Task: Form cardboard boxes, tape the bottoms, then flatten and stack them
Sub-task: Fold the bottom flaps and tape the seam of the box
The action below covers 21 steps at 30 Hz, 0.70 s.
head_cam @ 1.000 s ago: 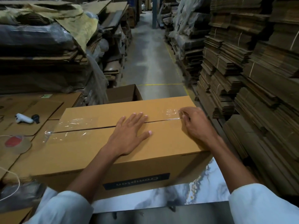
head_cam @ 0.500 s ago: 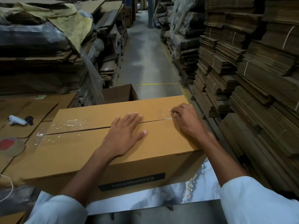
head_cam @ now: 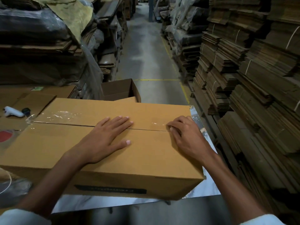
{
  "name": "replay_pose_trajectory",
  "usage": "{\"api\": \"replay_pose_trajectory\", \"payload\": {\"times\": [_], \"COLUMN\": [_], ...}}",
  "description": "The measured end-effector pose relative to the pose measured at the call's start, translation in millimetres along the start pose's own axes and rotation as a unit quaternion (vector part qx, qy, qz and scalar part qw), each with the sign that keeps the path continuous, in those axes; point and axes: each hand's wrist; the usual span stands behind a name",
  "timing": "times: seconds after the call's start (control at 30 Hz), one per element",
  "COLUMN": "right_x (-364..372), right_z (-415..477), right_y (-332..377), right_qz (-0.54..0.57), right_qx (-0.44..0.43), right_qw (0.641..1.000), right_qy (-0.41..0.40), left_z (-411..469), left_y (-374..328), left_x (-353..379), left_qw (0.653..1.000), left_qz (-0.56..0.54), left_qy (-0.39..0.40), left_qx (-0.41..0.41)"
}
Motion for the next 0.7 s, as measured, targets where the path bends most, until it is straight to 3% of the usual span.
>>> {"api": "replay_pose_trajectory", "payload": {"times": [0.27, 0.6, 0.7], "right_x": [7, -2, -2], "right_z": [9, 36, 31], "right_y": [8, 2, 1], "right_qz": [0.023, -0.018, 0.001], "right_qx": [0.007, -0.001, -0.018], "right_qw": [1.0, 0.994, 0.997], "right_qy": [-0.009, 0.108, 0.072], "left_z": [19, 39, 39], "left_y": [-47, -59, -61], "left_x": [9, 22, 22], "left_qw": [0.998, 0.996, 0.996], "left_qz": [-0.021, -0.033, -0.038], "left_qy": [-0.049, -0.079, -0.083], "left_qx": [-0.024, -0.009, -0.011]}}
Point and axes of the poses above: each hand's wrist, its own z-axis towards the middle knuckle, its own x-axis out of the palm, y = z × x, and after that the axes turned 6 degrees about y, right-handed
